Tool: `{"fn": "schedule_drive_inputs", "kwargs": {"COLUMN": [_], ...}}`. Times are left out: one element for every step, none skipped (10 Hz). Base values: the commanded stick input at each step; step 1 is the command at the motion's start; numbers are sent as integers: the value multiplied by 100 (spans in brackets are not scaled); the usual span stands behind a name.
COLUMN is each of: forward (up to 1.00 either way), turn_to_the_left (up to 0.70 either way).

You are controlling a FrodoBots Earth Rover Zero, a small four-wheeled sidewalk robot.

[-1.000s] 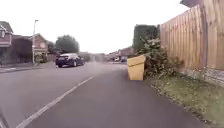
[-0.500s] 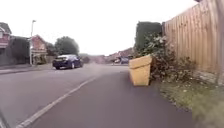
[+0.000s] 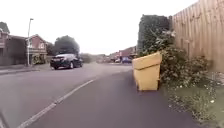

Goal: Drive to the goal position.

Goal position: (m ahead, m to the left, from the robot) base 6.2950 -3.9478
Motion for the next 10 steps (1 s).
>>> {"fn": "schedule_drive_inputs", "kwargs": {"forward": [100, 100, 100, 100, 100, 100, 100, 100, 100, 100], "turn_to_the_left": [0, 0, 0, 0, 0, 0, 0, 0, 0, 0]}}
